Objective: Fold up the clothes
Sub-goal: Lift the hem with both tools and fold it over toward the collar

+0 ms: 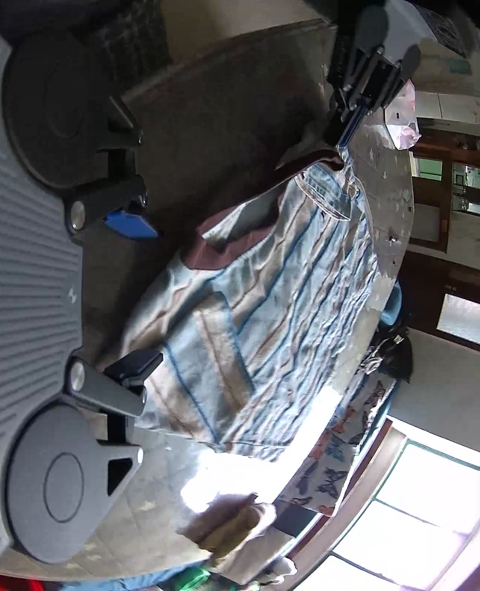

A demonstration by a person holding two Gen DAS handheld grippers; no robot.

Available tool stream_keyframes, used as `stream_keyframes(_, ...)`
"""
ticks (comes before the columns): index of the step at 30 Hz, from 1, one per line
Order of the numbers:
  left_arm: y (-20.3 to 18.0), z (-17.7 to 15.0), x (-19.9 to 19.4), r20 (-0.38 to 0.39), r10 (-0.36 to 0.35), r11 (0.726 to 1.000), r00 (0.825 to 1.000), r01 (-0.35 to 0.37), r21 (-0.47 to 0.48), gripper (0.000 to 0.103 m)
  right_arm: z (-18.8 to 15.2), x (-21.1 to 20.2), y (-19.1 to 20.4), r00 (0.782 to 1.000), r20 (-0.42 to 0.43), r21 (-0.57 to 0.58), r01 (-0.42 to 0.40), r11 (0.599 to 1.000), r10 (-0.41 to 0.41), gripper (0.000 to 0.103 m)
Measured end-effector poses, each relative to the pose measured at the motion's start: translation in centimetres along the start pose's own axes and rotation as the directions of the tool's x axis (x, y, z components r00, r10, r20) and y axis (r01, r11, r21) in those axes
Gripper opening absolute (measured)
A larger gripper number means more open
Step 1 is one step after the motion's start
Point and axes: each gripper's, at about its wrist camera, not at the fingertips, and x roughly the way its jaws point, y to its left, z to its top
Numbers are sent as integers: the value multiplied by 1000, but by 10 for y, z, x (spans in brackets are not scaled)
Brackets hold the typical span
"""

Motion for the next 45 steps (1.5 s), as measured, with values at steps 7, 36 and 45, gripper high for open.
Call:
stream_keyframes(7, 6, 5, 9, -12, -13, 1000, 1000, 12, -20, 6, 7, 6, 0, 998, 39, -48, 59, 997, -57, 65)
stream_keyframes(36, -15, -33, -10, -47, -14, 995, 999, 18, 93, 30, 21, 27, -19, 995, 67, 74, -75, 994, 71, 15)
stream_keyframes(45, -11, -34, -12, -25, 2, 991, 1000, 1, 135, 8, 9, 26, -13, 996, 69, 20, -49, 999, 48, 21)
